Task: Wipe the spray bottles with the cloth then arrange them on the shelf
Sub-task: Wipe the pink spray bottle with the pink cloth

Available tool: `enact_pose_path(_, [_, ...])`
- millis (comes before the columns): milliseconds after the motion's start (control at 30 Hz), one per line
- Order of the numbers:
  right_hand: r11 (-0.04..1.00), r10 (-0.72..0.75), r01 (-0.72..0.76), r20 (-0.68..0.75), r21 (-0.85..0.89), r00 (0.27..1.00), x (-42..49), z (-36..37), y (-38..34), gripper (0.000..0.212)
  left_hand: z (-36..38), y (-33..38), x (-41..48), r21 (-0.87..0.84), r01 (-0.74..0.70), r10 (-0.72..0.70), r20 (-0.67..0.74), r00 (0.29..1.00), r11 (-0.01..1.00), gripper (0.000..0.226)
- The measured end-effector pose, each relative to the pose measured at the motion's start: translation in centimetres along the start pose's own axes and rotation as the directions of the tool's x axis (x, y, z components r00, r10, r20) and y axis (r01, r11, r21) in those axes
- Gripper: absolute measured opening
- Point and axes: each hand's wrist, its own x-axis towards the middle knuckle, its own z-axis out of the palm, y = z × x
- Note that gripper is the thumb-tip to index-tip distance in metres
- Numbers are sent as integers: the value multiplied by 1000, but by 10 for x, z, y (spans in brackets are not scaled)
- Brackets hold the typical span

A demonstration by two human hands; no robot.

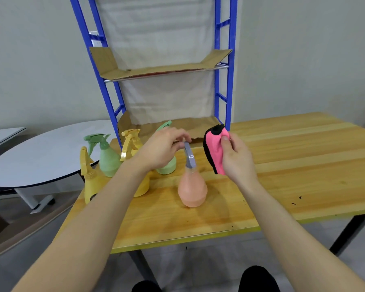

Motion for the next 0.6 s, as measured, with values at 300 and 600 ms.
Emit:
enact_pose_path(300, [853, -339, 453, 385, -259, 859, -1, 18, -15, 24, 9, -1, -18, -298, 172, -220, -138, 966, 939, 13])
enact_pose_path(600, [852, -247, 438, 517, -288, 820, 22, 18, -4, 27, 14, -1, -30, -398, 172, -244, -138, 960, 901, 23])
